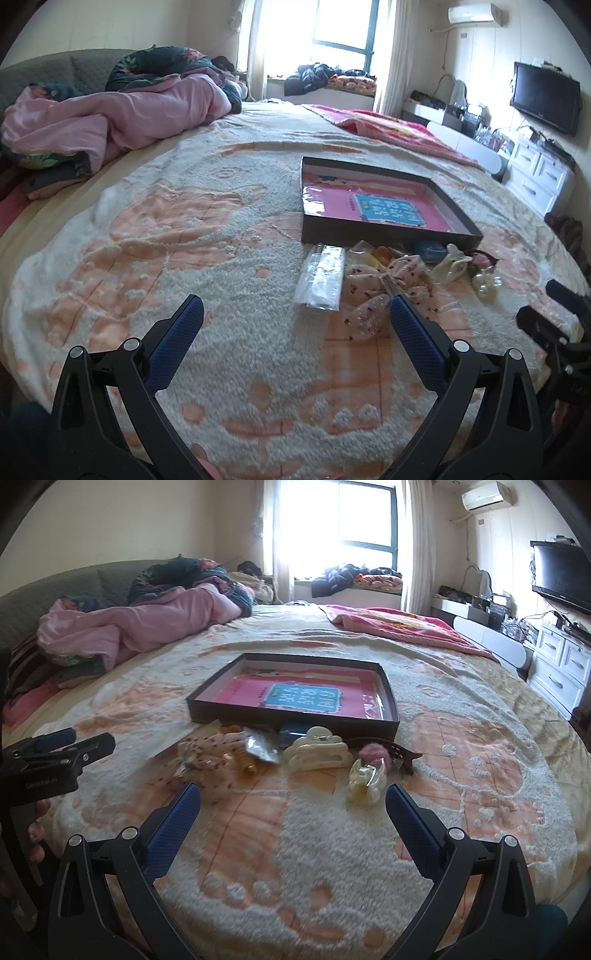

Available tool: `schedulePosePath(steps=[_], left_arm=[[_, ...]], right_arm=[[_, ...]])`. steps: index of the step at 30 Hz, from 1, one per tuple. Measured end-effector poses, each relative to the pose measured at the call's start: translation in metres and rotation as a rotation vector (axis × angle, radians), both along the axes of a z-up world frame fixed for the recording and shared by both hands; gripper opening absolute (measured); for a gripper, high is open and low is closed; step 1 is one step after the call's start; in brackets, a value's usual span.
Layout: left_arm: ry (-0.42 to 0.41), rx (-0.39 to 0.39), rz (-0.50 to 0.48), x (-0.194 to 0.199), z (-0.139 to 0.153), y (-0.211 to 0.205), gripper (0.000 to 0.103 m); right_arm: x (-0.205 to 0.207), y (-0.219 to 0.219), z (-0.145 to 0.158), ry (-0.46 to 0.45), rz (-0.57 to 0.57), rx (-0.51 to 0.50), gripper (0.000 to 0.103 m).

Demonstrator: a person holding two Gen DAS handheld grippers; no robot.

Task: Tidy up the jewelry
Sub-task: 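Grasp the clear plastic sleeve with the left tool while the right tool grasps the clear flower clip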

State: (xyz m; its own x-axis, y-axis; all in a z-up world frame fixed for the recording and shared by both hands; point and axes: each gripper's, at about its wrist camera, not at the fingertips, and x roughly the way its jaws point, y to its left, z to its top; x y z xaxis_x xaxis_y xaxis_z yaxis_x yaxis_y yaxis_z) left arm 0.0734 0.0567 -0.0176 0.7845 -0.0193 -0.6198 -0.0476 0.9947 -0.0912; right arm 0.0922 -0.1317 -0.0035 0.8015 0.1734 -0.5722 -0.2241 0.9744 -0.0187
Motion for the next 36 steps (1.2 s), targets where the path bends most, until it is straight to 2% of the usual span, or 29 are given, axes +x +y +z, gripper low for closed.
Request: schedulePosePath(steps=[2, 11, 13, 18, 23, 26, 28, 29, 33, 36], left_arm=[[0.021, 0.019, 0.001, 0.009, -0.003, 0.0, 0.093], [0.088, 0.019, -0.058, 0.049, -0.015, -0.001, 0.09], [0.105, 0.004, -0.079, 0.057, -0.018, -0.001, 0.084], [0.154, -0.008, -0.11, 0.075, -0.03, -0.001, 0.064], [0.207, -0.038, -0.134, 0.085, -0.044, 0.0, 0.055], [0.212, -0.054, -0.148, 0.087, -0.049, -0.001, 0.05], [0.207, -0.068, -0.159, 0.087, -0.05, 0.002, 0.042], [0.206, -0.082, -0.167, 0.086, -0.051, 0.003, 0.033], [0.195, -0.118, -0.173, 0.083, -0.049, 0.008, 0.032], [0.181, -0.125, -0.176, 0.081, -0.046, 0.011, 0.032]], right_arm=[[0.006, -0.001, -0.002, 0.004, -0.015, -0.001, 0.097], [0.047, -0.022, -0.012, 0.061, -0.101, 0.018, 0.095], [0.057, -0.027, -0.016, 0.075, -0.12, 0.017, 0.089], [0.076, -0.038, -0.027, 0.113, -0.159, 0.025, 0.083], [0.094, -0.048, -0.042, 0.167, -0.184, 0.051, 0.077], [0.1, -0.052, -0.051, 0.188, -0.189, 0.06, 0.072], [0.101, -0.052, -0.055, 0.199, -0.189, 0.064, 0.068], [0.102, -0.053, -0.057, 0.206, -0.187, 0.07, 0.065], [0.103, -0.056, -0.062, 0.218, -0.186, 0.082, 0.047], [0.101, -0.06, -0.064, 0.215, -0.18, 0.091, 0.042]])
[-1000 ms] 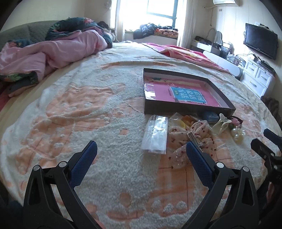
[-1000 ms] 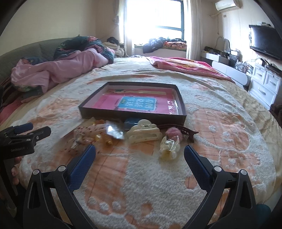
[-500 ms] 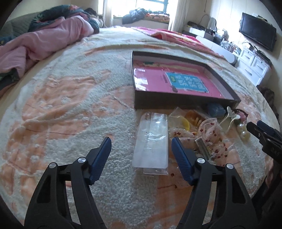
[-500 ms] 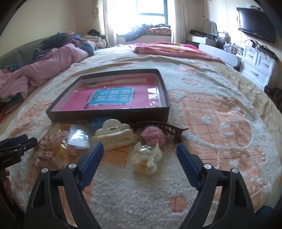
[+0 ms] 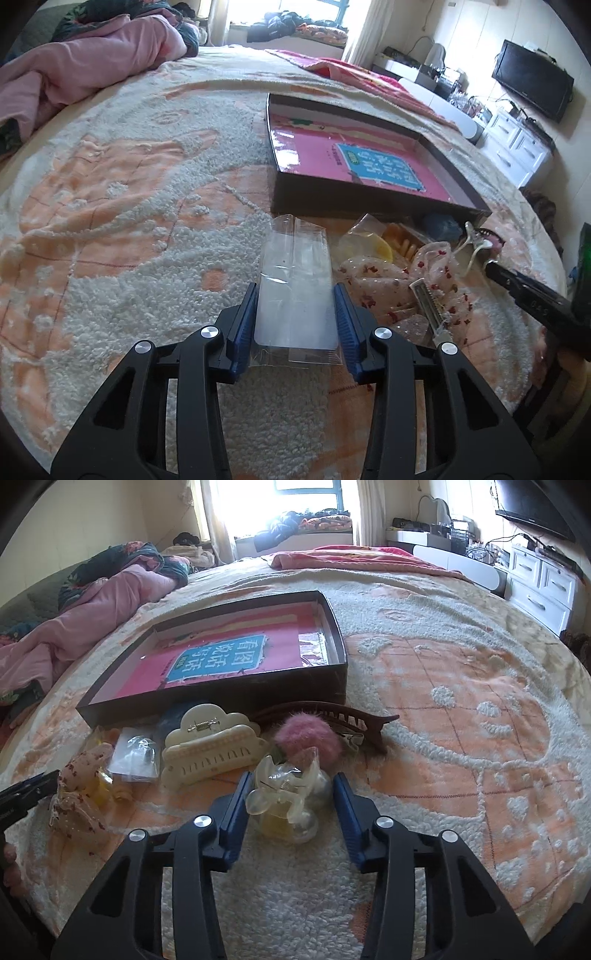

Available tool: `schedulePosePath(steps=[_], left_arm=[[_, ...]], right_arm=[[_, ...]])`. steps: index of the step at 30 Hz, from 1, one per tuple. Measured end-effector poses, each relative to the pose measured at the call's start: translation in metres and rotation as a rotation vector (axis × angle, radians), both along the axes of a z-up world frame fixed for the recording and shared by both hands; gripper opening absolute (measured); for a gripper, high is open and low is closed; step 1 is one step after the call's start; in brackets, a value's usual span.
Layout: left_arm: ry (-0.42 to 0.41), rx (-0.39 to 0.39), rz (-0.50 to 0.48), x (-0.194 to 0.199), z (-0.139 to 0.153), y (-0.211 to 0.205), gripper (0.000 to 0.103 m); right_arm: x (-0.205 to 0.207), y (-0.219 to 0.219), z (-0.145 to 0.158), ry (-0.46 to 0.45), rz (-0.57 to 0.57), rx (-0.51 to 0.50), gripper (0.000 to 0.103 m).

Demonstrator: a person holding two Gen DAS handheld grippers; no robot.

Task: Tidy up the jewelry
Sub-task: 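Grasp the clear plastic sleeve with the left tool while the right tool grasps the clear flower clip, then carry both clear items into the pink tray and open both tools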

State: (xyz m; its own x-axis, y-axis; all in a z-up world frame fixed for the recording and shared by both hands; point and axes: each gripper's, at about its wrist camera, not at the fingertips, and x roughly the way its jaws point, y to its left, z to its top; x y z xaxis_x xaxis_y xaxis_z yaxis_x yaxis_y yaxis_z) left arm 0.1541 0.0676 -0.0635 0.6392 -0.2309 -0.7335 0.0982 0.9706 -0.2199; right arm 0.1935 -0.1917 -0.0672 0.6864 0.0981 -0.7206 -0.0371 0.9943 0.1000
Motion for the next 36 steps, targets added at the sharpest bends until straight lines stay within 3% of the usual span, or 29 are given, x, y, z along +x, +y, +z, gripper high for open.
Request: schedulePosePath(steps=[12, 21, 36], left_arm=[[-0.089, 0.026, 0.011, -0.016, 0.028, -0.001, 0.032], [-0.123, 0.034, -0.019, -0.002, 0.041, -0.018, 0.032], [-0.155, 0.06, -0.044, 0.051, 0.053, -0.04, 0.032]], right_arm=[[-0.021, -0.013, 0.009, -0.016, 0.004, 0.009, 0.041], [-0.033, -0.022, 0.037, -0.079, 0.018, 0.03, 0.041], [0.009, -0.009, 0.064, -0.154, 0.107, -0.01, 0.041]])
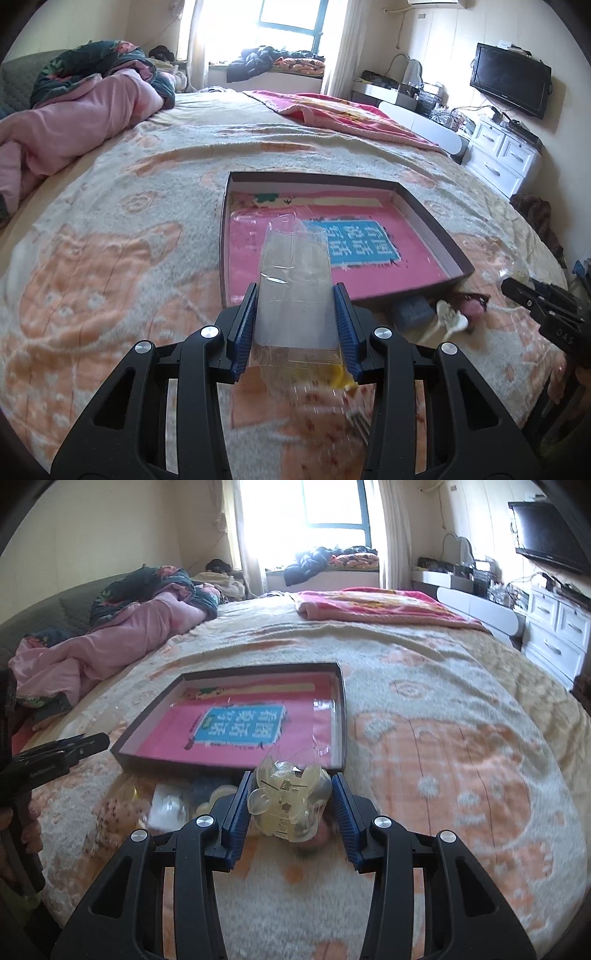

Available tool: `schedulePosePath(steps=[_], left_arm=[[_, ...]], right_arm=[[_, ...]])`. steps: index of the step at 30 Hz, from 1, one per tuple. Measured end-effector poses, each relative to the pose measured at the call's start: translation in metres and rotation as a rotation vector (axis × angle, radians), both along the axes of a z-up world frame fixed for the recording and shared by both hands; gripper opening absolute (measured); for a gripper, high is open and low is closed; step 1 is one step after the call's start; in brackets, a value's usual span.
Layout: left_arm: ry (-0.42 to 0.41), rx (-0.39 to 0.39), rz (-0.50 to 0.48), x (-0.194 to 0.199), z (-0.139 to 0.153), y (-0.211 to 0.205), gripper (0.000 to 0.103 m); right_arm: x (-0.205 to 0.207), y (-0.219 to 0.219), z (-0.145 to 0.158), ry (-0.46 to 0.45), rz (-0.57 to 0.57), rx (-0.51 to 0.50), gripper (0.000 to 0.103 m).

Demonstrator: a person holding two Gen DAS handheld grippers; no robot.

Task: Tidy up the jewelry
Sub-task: 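Carry both clear items into the pink tray and open both tools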

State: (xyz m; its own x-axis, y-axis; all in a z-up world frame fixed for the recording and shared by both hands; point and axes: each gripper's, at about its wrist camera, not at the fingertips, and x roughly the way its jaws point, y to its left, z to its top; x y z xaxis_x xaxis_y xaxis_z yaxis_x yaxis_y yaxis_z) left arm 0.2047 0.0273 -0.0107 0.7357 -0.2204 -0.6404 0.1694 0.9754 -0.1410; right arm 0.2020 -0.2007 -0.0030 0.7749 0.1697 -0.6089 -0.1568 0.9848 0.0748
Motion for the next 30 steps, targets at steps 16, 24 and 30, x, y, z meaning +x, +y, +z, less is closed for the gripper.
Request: schedulePosePath(steps=[16, 24, 30], left_arm=[[0.064, 0.033, 0.026, 0.057, -0.02, 0.0, 0.032], [0.085, 0.029, 0.021, 0.068, -0.03, -0.004, 0.032], [0.102, 0.027, 0.015, 0.073, -0.038, -0.005, 0.032]], right_arm=[[0.092, 0.022, -0.013, 0.034, 0.033, -0.044, 0.041], [0.129, 0.028, -0.031, 0.108, 0.026, -0.046, 0.041], [0.134, 0.028, -0.04, 0.141, 0.021, -0.038, 0.041]])
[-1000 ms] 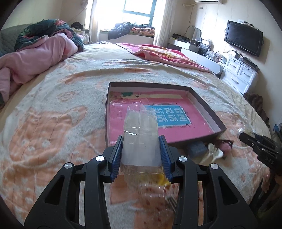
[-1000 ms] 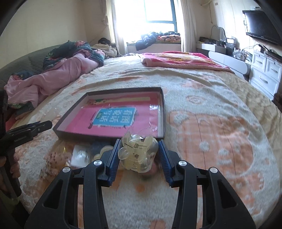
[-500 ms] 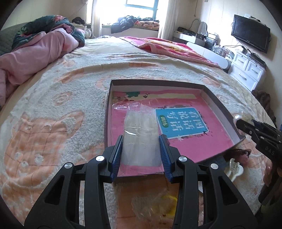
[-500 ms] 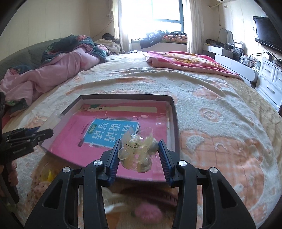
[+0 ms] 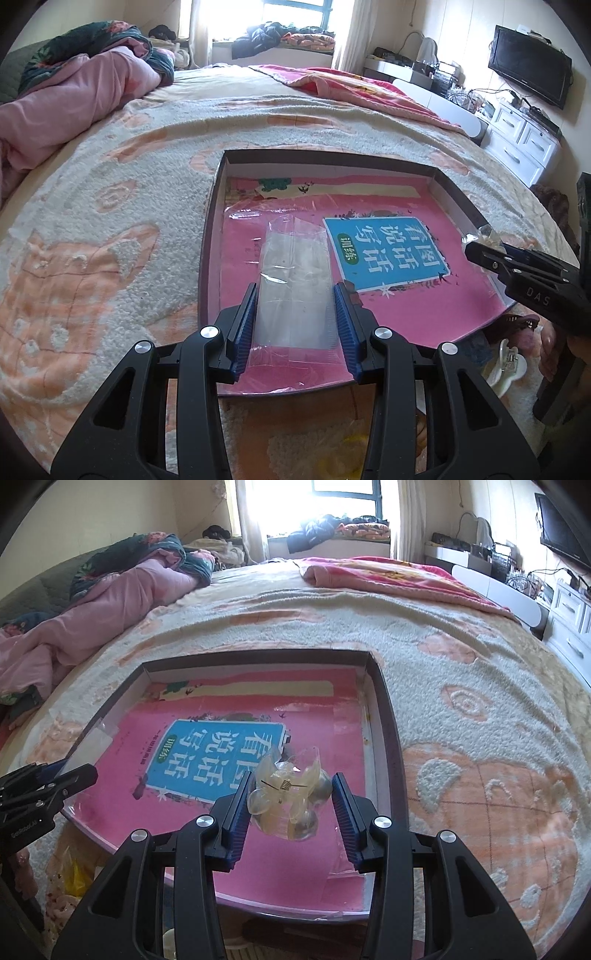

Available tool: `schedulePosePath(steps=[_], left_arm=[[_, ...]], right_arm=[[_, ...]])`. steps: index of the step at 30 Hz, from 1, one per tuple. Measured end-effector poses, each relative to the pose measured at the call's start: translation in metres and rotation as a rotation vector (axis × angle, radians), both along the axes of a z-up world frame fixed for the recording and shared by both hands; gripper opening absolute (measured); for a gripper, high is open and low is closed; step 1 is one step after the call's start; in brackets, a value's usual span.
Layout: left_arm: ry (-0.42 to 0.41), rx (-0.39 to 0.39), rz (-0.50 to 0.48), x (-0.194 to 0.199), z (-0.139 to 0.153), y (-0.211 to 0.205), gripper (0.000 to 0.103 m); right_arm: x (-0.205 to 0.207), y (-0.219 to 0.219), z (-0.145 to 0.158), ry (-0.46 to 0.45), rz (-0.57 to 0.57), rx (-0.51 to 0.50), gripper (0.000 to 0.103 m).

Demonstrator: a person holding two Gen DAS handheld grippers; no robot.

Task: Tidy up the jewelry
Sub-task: 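Carry both clear items into the pink tray and open both tools, then withdraw both open tools from the tray toward the loose jewelry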

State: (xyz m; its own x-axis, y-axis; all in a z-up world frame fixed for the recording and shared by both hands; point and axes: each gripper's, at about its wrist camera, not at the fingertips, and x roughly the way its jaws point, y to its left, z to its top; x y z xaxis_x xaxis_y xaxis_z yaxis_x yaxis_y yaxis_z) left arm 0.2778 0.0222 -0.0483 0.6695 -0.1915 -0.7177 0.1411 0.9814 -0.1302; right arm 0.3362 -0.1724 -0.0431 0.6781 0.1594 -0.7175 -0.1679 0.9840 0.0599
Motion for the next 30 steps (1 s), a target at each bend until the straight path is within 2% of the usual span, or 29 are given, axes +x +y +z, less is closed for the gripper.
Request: schedulePosePath(steps=[13, 17, 20, 23, 30], left_arm=[[0.013, 0.006, -0.009, 0.0, -0.006, -0.005, 0.033], [0.012, 0.006, -0.014, 0.001, -0.006, -0.006, 0.033], [0.005, 0.008, -0.015, 0.0, -0.004, -0.007, 0.034], [-0.007, 0.004, -0.01, -0.003, -0.001, -0.006, 0.044], [-0.059, -0.011, 0.006, -0.017, 0.016, -0.001, 0.059]], right_arm=[[-0.011, -0.003, -0.008, 0.01, -0.006, 0.008, 0.041], [-0.017, -0.005, -0.003, -0.018, -0.007, 0.012, 0.053], [-0.023, -0.007, 0.002, -0.037, -0.008, 0.009, 0.057], [-0.031, -0.011, 0.007, -0.057, -0.015, 0.019, 0.067], [-0.052, -0.014, 0.02, -0.102, -0.025, 0.027, 0.075]])
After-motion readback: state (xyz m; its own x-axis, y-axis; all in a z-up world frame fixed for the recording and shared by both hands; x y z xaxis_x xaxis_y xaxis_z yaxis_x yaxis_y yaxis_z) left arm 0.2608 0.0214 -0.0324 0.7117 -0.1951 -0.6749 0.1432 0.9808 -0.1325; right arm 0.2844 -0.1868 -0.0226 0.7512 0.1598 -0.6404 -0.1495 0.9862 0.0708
